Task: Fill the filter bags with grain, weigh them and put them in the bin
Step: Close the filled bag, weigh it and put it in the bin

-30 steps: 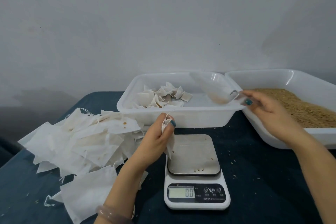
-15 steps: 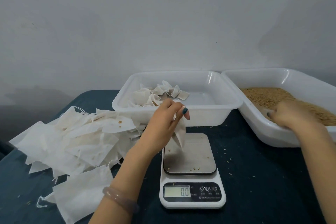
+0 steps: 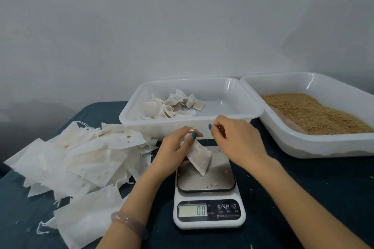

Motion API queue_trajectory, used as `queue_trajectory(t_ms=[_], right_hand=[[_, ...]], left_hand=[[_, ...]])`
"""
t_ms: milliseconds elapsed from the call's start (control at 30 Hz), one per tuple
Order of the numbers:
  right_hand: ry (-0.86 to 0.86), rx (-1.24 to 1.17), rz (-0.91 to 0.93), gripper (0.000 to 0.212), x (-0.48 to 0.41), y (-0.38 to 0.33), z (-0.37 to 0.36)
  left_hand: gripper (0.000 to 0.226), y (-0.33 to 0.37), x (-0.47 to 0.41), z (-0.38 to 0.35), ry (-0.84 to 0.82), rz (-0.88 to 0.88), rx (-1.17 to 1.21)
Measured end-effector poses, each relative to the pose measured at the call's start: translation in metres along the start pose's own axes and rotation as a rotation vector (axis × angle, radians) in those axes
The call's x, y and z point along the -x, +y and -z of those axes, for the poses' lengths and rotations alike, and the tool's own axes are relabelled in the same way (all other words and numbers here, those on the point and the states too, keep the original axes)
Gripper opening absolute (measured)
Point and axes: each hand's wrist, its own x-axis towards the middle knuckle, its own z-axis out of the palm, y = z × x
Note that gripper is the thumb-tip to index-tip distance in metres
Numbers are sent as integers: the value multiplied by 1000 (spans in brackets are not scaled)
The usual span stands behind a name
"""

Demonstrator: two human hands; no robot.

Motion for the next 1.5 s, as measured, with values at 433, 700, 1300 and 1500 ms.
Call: queue_trajectory(t_ms=[433, 700, 1300, 1500], right_hand=[[52, -432, -251, 42, 22, 54, -57], [39, -384, -246, 38, 23, 54, -56], [14, -356, -221, 39, 24, 52, -57], [12, -364, -245, 40, 24, 51, -55]], left_hand=[[33, -5, 5, 21, 73, 92, -58], [28, -8, 6, 28, 61, 144, -100], [15, -3, 5, 19, 16, 86, -200], [34, 19, -5, 10, 15, -90, -59]])
